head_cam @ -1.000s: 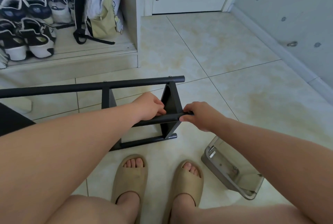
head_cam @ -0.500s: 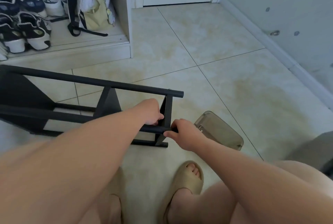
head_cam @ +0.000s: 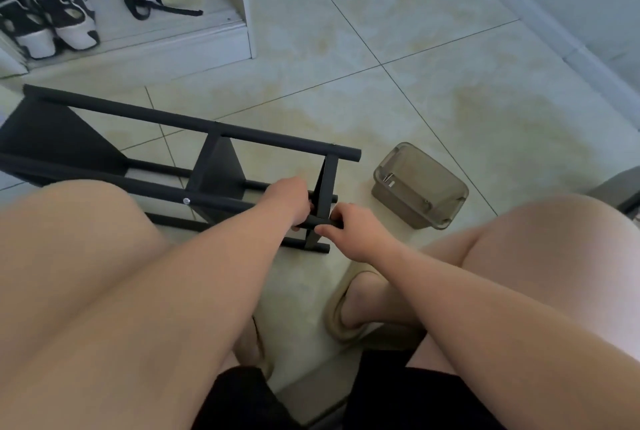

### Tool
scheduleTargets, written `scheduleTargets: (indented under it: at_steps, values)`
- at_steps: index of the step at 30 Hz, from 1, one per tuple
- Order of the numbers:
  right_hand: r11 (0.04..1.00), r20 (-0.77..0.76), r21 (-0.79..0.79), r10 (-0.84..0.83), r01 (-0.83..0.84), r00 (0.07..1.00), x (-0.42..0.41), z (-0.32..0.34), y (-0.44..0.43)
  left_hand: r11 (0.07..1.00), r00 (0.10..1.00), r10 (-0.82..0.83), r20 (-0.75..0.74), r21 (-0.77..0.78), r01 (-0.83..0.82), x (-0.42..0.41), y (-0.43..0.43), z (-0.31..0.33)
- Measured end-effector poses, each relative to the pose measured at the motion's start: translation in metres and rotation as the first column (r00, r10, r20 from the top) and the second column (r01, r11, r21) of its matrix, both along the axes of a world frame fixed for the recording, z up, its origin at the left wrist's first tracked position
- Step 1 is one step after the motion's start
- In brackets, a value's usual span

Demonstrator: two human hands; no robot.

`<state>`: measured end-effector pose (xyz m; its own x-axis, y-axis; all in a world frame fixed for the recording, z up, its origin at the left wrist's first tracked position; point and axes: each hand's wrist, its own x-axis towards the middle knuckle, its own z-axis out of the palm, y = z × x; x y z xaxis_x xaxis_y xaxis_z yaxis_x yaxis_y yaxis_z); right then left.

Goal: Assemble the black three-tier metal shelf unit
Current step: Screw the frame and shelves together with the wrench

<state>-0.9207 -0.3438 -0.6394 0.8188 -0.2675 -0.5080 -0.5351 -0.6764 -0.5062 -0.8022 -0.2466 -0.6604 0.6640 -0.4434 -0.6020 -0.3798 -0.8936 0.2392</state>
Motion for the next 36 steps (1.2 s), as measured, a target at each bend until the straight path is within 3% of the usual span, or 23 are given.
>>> scheduleTargets:
  at_steps: [6,14,20,22,24,31,36]
  values:
    - [0.996,-0.143,-0.016,0.087,-0.091,0.986,-0.035,0.004,0.019,0.998,0.997,-0.038,-0.07,0.041,0.041,-0.036,0.022,0.002]
    - [0.993,-0.196,-0.025,0.109,-0.117,0.974,-0.063,0.008,0.042,0.989,0.974,-0.095,-0.206,0.096,0.116,-0.061,0.042,0.011]
    - [0.985,-0.107,-0.175,-0.011,-0.008,0.994,-0.076,0.008,0.054,0.981,0.966,-0.125,-0.225,0.116,0.154,-0.071,0.046,0.017]
    - [0.918,-0.03,-0.386,0.09,-0.095,0.995,-0.076,0.008,0.051,0.982,0.966,-0.126,-0.226,0.107,0.153,-0.071,0.045,0.018]
    - [0.852,-0.017,-0.493,0.191,-0.175,0.981,-0.074,0.008,0.048,0.979,0.958,-0.144,-0.248,0.108,0.175,-0.069,0.045,0.02]
    - [0.795,-0.144,-0.456,0.377,-0.4,0.915,-0.053,-0.002,0.03,0.993,0.932,-0.114,-0.343,-0.015,0.115,-0.06,0.054,0.012]
    - [0.786,-0.13,-0.442,0.421,-0.432,0.898,-0.045,-0.013,0.023,0.997,0.929,-0.079,-0.362,-0.042,0.069,-0.05,0.051,0.002]
